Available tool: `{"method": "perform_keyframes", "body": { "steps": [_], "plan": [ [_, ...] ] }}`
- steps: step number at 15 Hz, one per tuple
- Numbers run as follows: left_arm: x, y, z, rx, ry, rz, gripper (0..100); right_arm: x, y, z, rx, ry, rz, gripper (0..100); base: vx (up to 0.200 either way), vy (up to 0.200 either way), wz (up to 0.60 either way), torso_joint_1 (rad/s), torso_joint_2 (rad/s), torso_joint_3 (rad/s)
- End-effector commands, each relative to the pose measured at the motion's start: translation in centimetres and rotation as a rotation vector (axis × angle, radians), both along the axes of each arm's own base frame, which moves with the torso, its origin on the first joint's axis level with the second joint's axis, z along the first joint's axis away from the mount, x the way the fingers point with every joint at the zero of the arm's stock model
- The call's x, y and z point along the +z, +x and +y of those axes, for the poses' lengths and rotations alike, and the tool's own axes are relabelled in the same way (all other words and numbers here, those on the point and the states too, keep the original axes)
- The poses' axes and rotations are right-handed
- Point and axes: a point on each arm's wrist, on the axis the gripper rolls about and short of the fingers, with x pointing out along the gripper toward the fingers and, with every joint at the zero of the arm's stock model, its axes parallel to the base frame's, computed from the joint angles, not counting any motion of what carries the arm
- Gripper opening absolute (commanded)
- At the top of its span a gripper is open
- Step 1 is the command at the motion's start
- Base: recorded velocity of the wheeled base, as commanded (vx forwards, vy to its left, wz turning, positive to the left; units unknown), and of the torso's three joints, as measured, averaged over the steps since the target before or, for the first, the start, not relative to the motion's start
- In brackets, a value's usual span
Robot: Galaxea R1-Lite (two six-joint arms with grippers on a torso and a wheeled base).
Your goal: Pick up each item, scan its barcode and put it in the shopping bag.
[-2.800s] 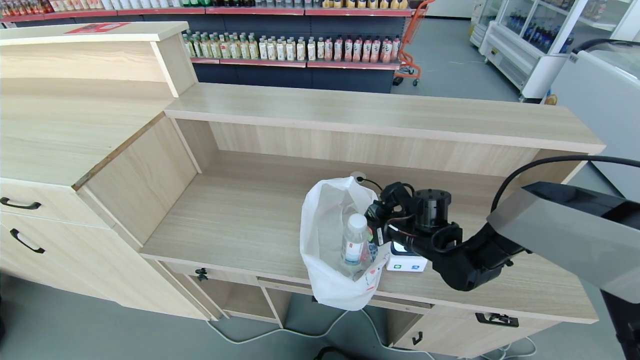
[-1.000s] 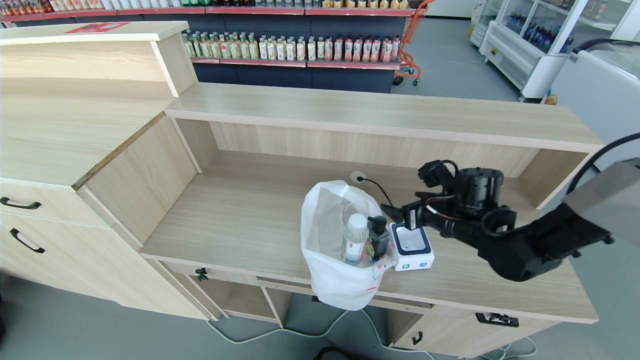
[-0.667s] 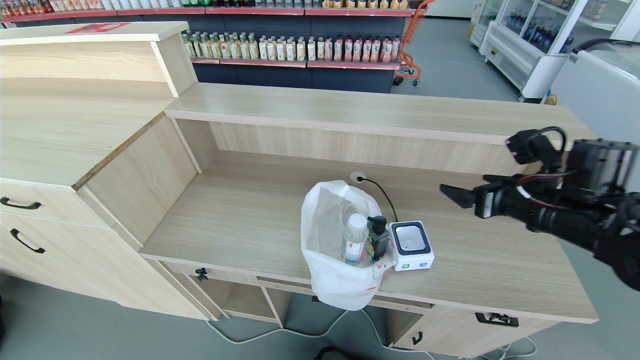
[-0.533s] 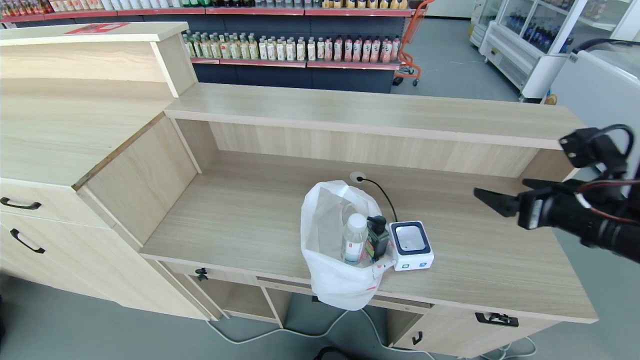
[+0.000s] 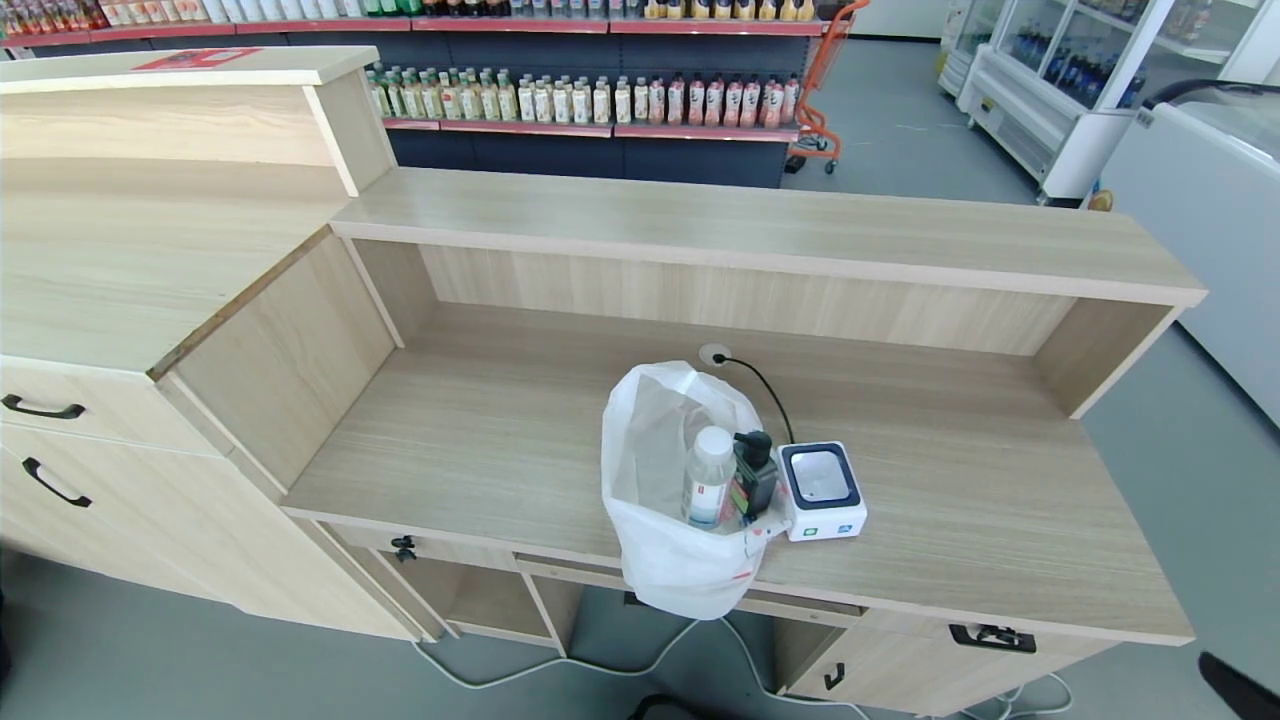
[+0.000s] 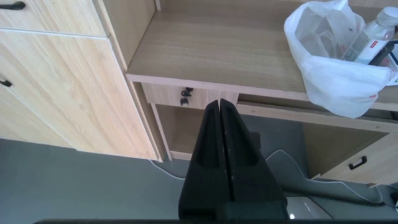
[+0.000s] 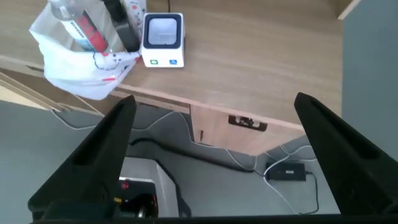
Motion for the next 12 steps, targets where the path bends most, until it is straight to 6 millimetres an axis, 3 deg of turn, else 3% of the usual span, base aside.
{"method": "perform_keyframes", "body": {
  "steps": [1, 12],
  "plan": [
    [0.0, 0.0, 0.0, 0.000, 0.000, 0.002, 0, -3.9, -4.0, -0.3, -0.047, -0.001, -0.107, 100, 0.000, 0.000, 0.00, 0.000, 0.00, 0.000],
    [0.0, 0.0, 0.0, 0.000, 0.000, 0.002, 0, -6.1, -5.3, -0.3, -0.094, 0.001, -0.286, 100, 0.000, 0.000, 0.00, 0.000, 0.00, 0.000]
  ]
}}
